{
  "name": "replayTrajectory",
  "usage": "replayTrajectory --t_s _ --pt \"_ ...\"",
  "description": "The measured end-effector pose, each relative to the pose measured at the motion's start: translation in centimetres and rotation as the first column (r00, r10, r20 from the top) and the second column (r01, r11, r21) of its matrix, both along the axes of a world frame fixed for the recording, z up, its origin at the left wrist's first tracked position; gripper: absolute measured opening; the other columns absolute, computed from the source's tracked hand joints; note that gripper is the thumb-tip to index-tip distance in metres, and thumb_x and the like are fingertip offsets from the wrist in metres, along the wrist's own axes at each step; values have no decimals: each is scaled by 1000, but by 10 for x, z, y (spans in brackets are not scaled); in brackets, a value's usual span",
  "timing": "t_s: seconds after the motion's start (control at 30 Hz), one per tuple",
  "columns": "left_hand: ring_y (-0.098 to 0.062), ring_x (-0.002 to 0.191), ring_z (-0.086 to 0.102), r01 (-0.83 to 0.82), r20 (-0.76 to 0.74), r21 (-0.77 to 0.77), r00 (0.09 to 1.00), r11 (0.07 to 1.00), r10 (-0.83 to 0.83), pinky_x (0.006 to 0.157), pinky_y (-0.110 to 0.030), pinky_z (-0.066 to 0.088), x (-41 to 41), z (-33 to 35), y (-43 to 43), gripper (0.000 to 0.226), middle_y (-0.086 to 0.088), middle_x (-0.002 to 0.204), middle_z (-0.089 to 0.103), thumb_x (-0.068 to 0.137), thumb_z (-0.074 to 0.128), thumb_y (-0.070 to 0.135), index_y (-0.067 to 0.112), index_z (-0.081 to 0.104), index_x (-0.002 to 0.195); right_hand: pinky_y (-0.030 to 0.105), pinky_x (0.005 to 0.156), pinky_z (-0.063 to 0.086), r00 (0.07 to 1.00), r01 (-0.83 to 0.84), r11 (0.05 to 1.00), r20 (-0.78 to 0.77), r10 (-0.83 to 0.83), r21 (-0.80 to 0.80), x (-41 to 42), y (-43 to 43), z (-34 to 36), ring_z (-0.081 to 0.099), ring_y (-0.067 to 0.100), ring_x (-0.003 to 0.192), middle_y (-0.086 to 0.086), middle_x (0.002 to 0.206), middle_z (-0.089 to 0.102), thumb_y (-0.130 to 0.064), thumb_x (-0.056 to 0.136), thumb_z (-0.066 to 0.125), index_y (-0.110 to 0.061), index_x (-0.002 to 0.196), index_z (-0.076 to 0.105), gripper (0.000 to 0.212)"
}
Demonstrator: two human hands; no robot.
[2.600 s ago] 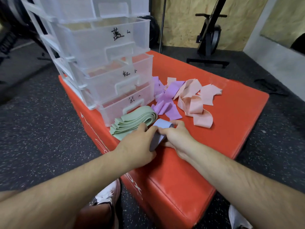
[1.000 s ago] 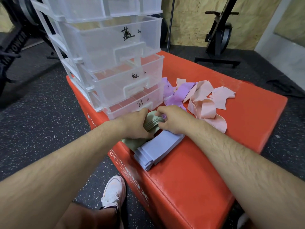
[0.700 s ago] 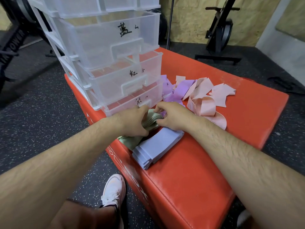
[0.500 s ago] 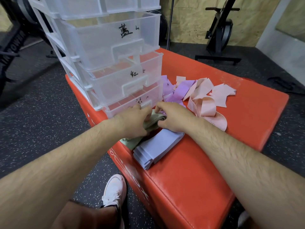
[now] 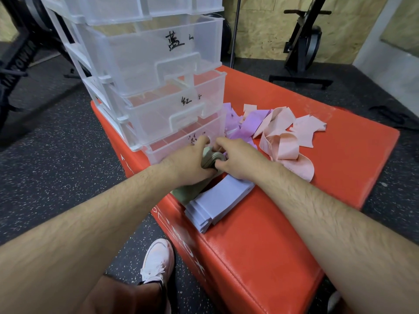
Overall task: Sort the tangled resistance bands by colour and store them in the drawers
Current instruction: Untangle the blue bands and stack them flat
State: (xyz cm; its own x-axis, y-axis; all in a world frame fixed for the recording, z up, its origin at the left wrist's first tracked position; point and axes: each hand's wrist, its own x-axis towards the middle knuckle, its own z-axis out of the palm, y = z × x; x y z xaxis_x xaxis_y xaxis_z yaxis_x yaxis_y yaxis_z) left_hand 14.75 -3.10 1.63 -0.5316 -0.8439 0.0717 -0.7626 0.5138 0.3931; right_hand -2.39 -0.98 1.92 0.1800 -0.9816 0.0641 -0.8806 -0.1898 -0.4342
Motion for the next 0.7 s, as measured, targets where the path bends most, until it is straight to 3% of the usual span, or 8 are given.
replayTrajectory --t_s 0.1,0.3,0.4,0.47,0.57,0.7 --pt "-27 91 64 8 53 9 999 1000 -8 76 -38 50 -5 -1 -3 47 -8 102 65 87 66 34 11 42 120 27 53 32 1000 -12 1000 21 13 -15 1 1 0 55 17 75 -11 74 52 -22 88 64 -25 103 52 20" --pt "-27 100 59 -32 98 -71 994 997 39 76 -33 44 -2 6 -11 38 -10 110 53 87 58 29 14 50 122 29 55 36 995 13 1000 96 -10 -26 2 3 1 55 9 69 -11 72 56 -25 88 64 -22 106 50 23" --pt "-29 100 59 -28 74 -127 997 992 38 75 -33 42 1 8 -10 39 -10 111 52 87 57 29 14 52 123 33 74 45 987 57 998 148 -58 10 8 3 -2 61 15 85 -13 85 61 -26 85 65 -24 116 48 36" --pt "-30 99 60 -33 68 -141 997 989 43 75 -34 43 1 9 -8 42 -11 115 51 89 56 29 15 50 128 38 81 49 986 68 997 149 -75 48 11 3 -6 60 19 93 -6 98 65 -25 85 65 -22 124 47 42" --pt "-31 94 59 -49 68 -148 996 988 59 75 -35 45 1 12 -4 42 -12 119 48 92 54 30 18 46 131 39 76 51 979 89 993 177 -102 79 13 2 -12 60 23 91 1 99 64 -23 90 61 -21 121 51 32" --pt "-35 96 59 -62 73 -156 995 986 74 74 -35 43 4 8 0 48 -17 115 52 88 52 32 22 39 133 31 68 42 964 116 991 231 -129 68 13 -1 -7 61 22 89 3 98 65 -17 91 57 -15 115 56 24"
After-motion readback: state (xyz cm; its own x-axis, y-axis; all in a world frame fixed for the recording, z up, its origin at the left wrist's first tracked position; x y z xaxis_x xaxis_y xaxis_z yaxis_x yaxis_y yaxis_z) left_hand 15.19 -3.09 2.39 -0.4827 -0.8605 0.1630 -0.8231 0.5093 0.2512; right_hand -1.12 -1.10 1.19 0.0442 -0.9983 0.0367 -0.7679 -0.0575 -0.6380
